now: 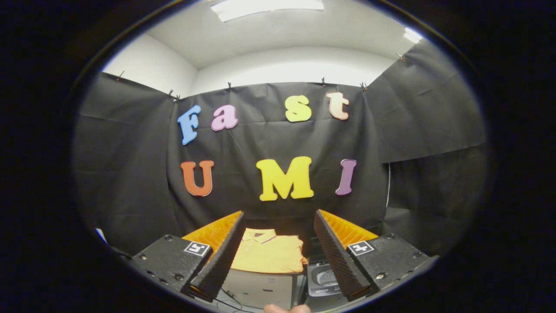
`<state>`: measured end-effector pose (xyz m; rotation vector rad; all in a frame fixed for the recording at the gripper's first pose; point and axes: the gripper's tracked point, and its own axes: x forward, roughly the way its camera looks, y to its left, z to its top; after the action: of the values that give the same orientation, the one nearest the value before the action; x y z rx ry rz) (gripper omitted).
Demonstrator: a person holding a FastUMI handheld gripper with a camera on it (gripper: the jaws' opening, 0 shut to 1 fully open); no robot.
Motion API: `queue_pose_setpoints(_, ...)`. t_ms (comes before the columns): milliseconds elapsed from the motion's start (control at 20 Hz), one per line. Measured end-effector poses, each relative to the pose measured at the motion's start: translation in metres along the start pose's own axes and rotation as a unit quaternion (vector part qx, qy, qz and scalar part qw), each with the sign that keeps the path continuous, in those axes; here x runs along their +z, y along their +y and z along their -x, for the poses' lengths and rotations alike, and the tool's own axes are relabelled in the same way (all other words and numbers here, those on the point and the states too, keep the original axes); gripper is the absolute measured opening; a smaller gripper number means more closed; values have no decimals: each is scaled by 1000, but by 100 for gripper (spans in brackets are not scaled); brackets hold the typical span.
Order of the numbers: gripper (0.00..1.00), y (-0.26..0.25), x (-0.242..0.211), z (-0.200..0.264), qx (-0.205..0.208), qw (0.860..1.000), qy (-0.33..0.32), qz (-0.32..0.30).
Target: Put the clothes into the washing machine and then close the washing machine lid.
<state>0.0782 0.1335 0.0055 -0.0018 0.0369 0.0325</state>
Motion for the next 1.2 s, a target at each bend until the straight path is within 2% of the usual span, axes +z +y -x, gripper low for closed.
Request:
queue_pose_setpoints(100,100,17,-2,-14,-4,1000,13,-7)
queue_pose_setpoints(350,100,56,-6,-48,18,997,58,-42)
queue_pose_setpoints(550,100,81,-11,-82,29,996,85,-27)
queue_pose_setpoints(750,100,89,-42,-129,25,987,155,-16)
queue_pose_setpoints(950,100,107,-77,-185,51,968,239,-64)
queue_pose_setpoints(1100,100,112,-117,-225,56,941,324,-82)
queue_pose_setpoints(1200,100,108,-142,-248,45,925,370,-69)
